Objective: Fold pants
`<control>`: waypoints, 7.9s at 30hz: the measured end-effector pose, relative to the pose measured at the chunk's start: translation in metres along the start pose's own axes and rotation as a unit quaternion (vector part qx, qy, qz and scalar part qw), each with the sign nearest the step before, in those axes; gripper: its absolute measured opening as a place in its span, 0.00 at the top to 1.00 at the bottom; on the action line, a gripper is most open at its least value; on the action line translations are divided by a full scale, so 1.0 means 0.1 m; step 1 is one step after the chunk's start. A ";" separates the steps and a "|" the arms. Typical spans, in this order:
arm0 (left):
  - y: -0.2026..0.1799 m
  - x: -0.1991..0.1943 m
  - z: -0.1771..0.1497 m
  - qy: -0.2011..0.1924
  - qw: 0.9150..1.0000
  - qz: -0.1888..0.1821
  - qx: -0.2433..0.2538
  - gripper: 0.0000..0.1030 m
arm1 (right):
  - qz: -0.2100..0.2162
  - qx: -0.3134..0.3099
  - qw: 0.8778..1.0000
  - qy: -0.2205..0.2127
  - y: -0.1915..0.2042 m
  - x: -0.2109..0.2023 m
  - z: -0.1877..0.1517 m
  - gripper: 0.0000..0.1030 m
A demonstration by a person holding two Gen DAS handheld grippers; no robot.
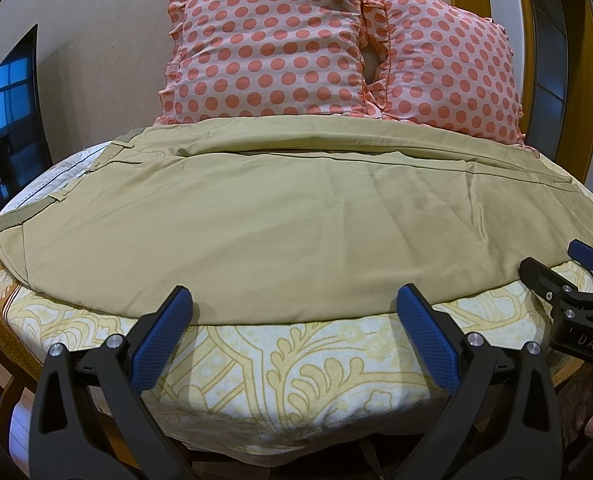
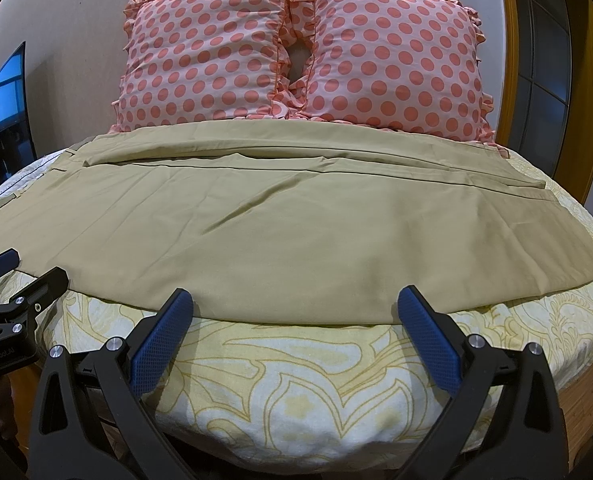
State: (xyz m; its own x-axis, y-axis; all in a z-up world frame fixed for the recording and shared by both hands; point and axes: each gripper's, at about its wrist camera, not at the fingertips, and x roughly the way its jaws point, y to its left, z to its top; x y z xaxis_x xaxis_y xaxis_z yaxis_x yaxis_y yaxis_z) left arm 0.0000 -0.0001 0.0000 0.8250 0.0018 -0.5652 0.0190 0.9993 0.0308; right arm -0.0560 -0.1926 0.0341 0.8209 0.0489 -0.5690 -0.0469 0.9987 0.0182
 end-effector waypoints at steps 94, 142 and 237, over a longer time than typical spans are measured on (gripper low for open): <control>0.09 0.72 1.32 -0.050 0.998 0.010 -0.041 0.02 | -0.207 0.345 0.910 0.099 -3.62 2.92 1.95 0.92; 0.87 2.67 2.47 0.148 0.957 -0.022 -0.249 0.04 | 0.000 0.455 0.887 -0.082 -3.56 0.77 0.56 0.98; 1.66 -0.16 0.05 -0.043 0.974 0.022 -0.220 0.11 | -0.123 0.399 0.900 -0.123 -3.04 0.27 0.46 0.98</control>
State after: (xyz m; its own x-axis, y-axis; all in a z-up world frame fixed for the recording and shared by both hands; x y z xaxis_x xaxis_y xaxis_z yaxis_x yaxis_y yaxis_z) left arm -0.0078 0.1653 0.0180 0.8641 0.0611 -0.4996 -0.2459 0.9174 -0.3130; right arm 0.0067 -0.4948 0.0506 0.8564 -0.2713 -0.4393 0.4966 0.6656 0.5571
